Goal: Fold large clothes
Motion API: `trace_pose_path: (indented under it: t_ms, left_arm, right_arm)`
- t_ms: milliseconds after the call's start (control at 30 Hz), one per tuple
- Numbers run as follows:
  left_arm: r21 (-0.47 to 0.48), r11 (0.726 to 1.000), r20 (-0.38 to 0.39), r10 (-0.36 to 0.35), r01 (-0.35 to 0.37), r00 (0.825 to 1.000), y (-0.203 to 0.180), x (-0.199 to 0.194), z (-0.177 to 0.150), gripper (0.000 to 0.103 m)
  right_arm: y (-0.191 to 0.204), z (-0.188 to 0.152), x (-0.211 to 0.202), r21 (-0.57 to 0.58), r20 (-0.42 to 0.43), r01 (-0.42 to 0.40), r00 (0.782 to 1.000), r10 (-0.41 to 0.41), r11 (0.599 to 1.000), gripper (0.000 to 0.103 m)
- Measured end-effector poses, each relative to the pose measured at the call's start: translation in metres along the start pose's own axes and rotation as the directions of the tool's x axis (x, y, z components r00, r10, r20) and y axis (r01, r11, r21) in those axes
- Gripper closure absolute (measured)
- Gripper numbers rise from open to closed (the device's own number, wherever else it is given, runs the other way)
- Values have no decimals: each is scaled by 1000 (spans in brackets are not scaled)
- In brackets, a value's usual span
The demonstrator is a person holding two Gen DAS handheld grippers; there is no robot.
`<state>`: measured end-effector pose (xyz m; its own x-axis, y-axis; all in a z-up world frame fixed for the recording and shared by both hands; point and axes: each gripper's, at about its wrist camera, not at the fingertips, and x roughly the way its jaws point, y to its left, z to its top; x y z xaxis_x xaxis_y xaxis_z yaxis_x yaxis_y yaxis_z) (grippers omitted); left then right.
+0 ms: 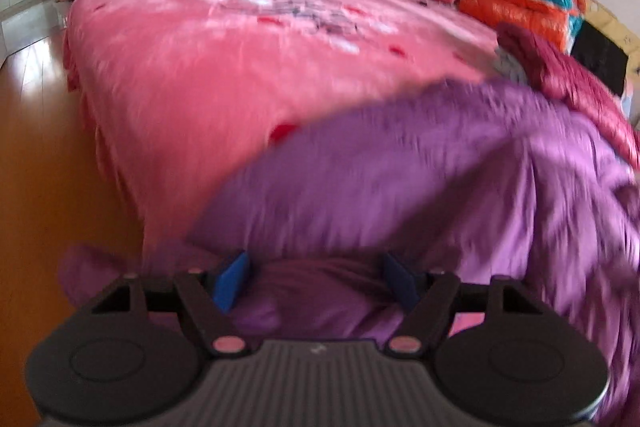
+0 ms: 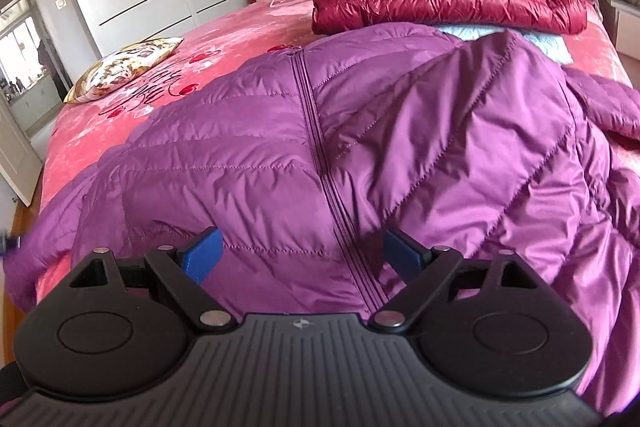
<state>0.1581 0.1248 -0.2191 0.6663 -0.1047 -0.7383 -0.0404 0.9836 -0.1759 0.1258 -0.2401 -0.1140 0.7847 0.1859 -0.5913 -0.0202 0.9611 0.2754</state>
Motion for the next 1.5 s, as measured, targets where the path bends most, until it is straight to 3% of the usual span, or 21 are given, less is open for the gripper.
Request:
trace_pose_path:
  t_ms: [200, 367, 533, 600, 733, 867, 933, 1067, 1167, 1367, 1433, 1500]
  left_arm:
    - [-80, 997, -32, 2, -4, 999, 6, -9, -30, 26]
    - [-175, 983, -13, 52, -53, 999, 34, -37, -50, 25]
    - [-425, 905, 8, 20, -14, 1000, 80, -48, -74, 25]
    - [-441, 898, 34, 14, 2, 999, 82, -53, -76, 25]
    - [-368, 929, 97, -1, 36, 995, 59, -65, -56, 25]
    - [-169, 982, 168, -51, 80, 984, 1, -78, -21, 25]
    - [-68, 990, 178, -113, 127, 978, -32, -80, -7, 22]
    - [74, 967, 154, -253, 244, 955, -96, -84, 0, 19]
    - [134, 933, 65, -344, 333, 937, -130, -86, -13, 19]
    - [189, 894, -99, -395, 407, 913, -172, -94, -51, 19]
    - [191, 888, -137, -398, 419, 907, -180, -95, -61, 19]
    - [183, 883, -163, -406, 432, 899, -184, -96, -69, 19]
  right_arm:
    - [-1, -6, 1, 19, -21, -29, 999, 30, 999, 0]
    - [-5, -14, -4, 18, -28, -35, 999, 36, 999, 0]
    - [-7, -14, -4, 18, -33, -38, 999, 38, 999, 0]
    - [-6, -13, -4, 10, -35, -36, 999, 36, 999, 0]
    - [-8, -6, -10, -2, -12, -16, 1000, 15, 1000, 0]
    - [-21, 1, -22, 14, 37, 34, 999, -34, 999, 0]
    - [-31, 5, -27, 12, 58, 71, 996, -71, 997, 0]
    - [-54, 9, -48, 23, 106, 162, 981, -163, 987, 0]
    - [-82, 10, -73, 74, 147, 191, 969, -200, 979, 0]
    - [-143, -4, -113, 86, 171, 331, 924, -341, 940, 0]
    - [-166, -9, -120, 84, 148, 350, 922, -359, 933, 0]
    - [-189, -14, -126, 104, 118, 330, 932, -342, 938, 0]
